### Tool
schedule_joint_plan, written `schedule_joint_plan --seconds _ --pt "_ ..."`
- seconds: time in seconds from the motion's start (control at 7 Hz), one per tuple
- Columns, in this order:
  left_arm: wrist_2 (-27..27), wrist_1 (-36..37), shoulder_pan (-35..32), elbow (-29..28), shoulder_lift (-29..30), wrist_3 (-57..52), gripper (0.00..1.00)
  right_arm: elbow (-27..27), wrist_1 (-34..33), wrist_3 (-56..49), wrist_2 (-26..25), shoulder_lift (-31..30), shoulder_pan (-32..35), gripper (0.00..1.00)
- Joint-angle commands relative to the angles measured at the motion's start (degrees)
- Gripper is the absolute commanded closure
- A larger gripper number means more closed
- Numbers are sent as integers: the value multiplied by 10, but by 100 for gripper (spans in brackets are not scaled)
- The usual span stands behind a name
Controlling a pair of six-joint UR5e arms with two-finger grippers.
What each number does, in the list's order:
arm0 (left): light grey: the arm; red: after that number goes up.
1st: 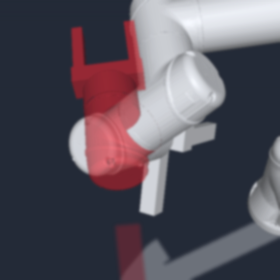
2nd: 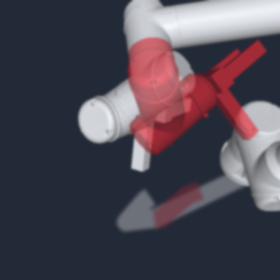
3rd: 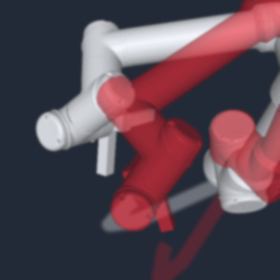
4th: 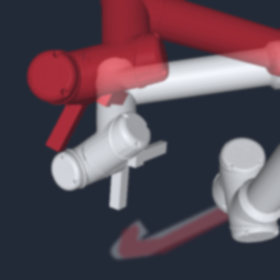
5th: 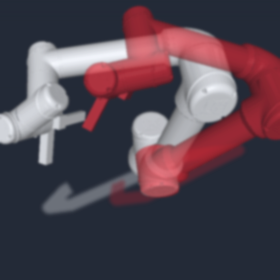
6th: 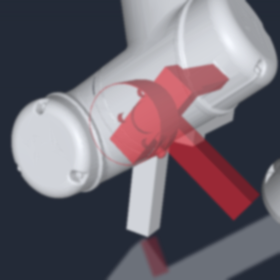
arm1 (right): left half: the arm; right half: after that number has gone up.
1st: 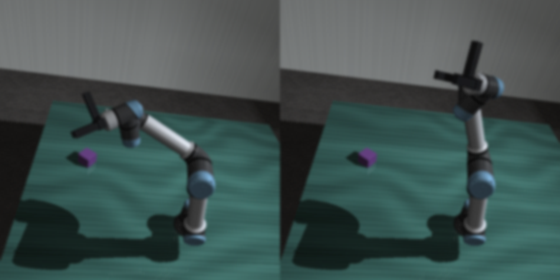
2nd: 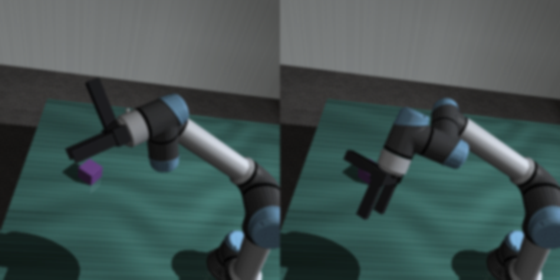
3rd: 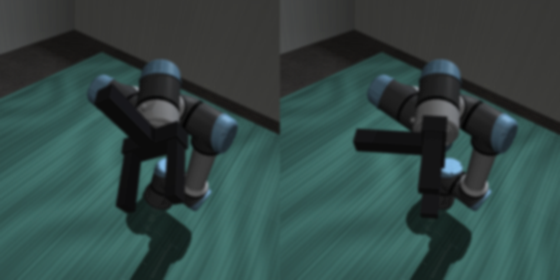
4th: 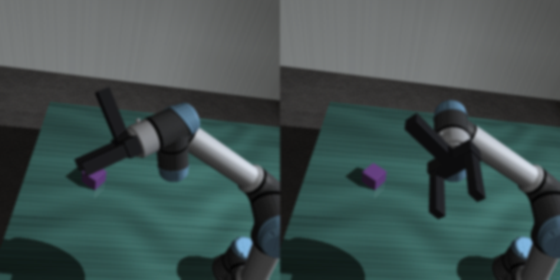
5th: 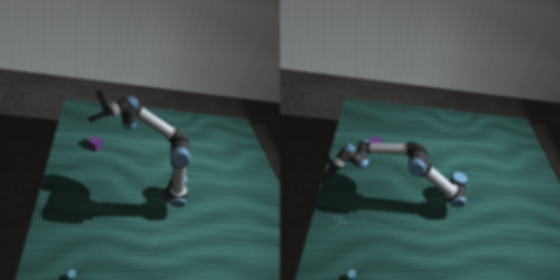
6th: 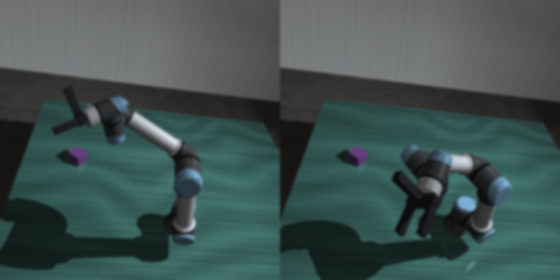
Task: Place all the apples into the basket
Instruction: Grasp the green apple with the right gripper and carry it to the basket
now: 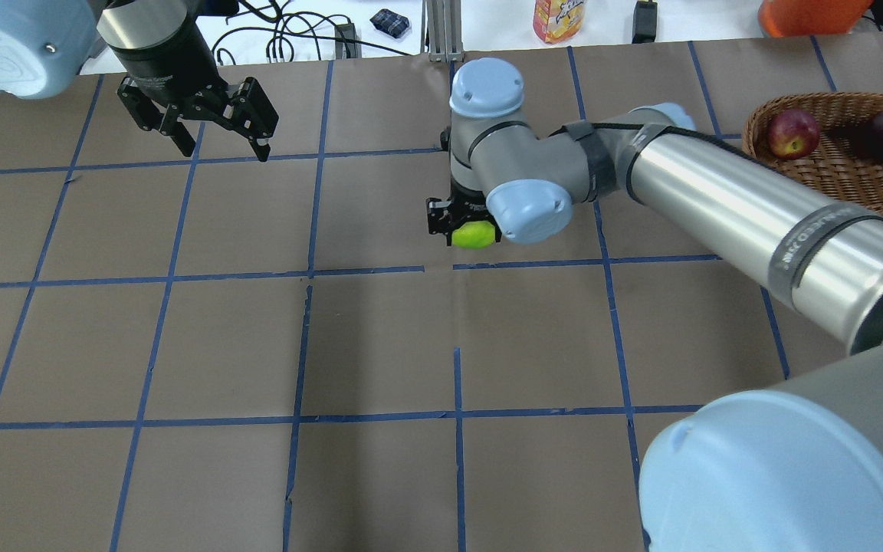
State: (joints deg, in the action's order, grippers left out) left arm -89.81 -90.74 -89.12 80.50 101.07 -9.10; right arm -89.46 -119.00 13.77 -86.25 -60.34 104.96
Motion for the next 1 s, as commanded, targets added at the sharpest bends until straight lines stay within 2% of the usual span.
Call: schedule_joint_plan --seconds 0.0,0.14,0.43,0.57,0.71,0.86 --pt "0 3 0 -1 0 3 0 41 83 -21 3 -37 -152 54" --pt "1 4 0 0 0 4 0 59 90 -99 -3 -34 -224 54" --pt "1 3 0 0 -1 7 0 90 81 -326 -8 -5 -356 57" --pt "1 3 0 -1 -2 7 0 117 81 -391 -30 22 -404 57" --pt "2 3 0 0 -3 7 0 153 79 -434 -74 43 -422 56" --pt "2 4 1 0 -1 7 0 166 83 -484 -112 60 -438 56"
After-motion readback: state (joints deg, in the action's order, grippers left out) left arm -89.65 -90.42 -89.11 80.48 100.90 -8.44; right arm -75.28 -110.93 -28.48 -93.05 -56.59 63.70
